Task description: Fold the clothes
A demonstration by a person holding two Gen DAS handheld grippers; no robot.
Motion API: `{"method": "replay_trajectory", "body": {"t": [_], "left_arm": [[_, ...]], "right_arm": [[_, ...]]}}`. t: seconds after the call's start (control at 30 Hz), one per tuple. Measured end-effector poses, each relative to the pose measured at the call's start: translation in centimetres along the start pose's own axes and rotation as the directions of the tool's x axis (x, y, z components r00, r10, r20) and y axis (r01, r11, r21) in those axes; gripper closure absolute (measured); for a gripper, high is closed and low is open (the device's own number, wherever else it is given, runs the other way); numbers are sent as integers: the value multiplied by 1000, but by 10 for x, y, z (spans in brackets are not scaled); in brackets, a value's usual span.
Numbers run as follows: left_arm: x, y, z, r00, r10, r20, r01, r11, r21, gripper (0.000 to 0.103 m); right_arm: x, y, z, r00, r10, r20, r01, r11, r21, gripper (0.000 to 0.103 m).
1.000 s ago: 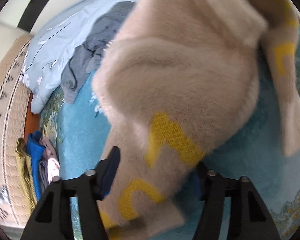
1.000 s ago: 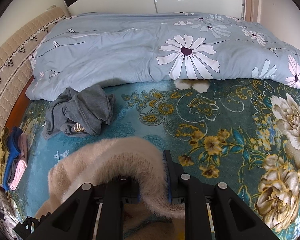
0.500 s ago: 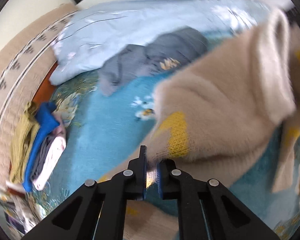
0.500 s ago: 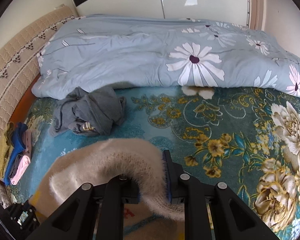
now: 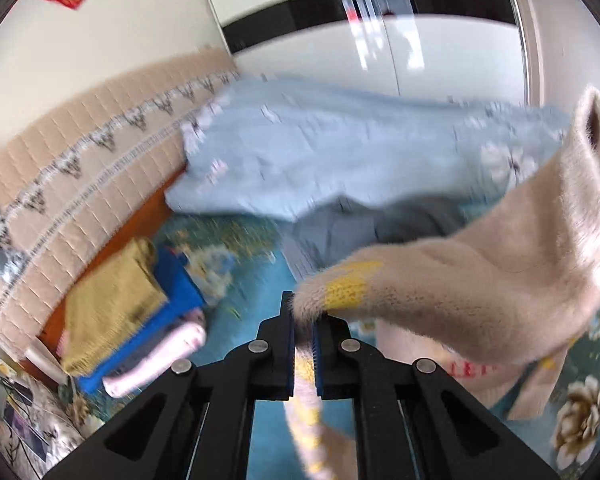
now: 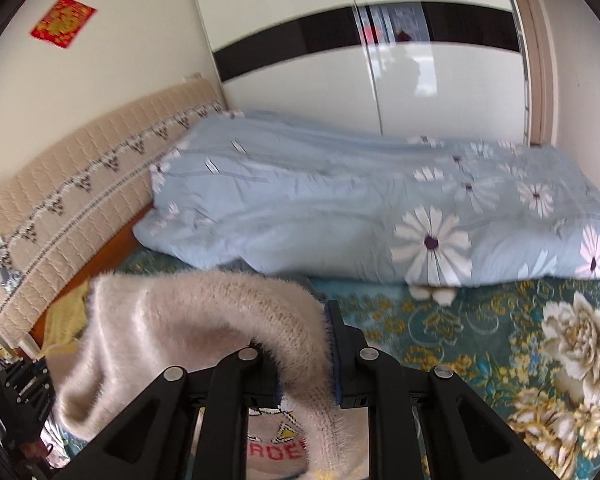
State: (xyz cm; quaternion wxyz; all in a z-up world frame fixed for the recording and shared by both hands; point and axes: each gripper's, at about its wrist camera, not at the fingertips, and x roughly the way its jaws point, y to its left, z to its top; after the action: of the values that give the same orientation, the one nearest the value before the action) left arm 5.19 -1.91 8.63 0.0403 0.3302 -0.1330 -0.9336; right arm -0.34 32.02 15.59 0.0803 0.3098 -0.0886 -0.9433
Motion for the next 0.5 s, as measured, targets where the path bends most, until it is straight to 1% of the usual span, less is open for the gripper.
{"method": "replay_trajectory", "body": {"t": [0.1,0.2,0.27,0.37,0.5], "left_arm": [[-34,18,18,996,11,84,-9,1000,-23,96],[-69,35,33,987,16,161,-9,999,-48,96],[-91,44,39,980,13,199,0,998,-63,96],[-124,56,44,968,10,250,10,997,-76,96],[-156,61,35,961,-4,275,17,999,-44,96]], "right_arm": [[-37,16,16,996,28,81,-25,999,-40,85],[-77,32,30,987,50,156,-38,996,-80,85],[-102,40,36,980,58,190,-39,994,-103,85],[-139,46,38,971,74,226,-46,991,-128,85],[-177,52,26,968,68,240,-26,984,-174,85]]}}
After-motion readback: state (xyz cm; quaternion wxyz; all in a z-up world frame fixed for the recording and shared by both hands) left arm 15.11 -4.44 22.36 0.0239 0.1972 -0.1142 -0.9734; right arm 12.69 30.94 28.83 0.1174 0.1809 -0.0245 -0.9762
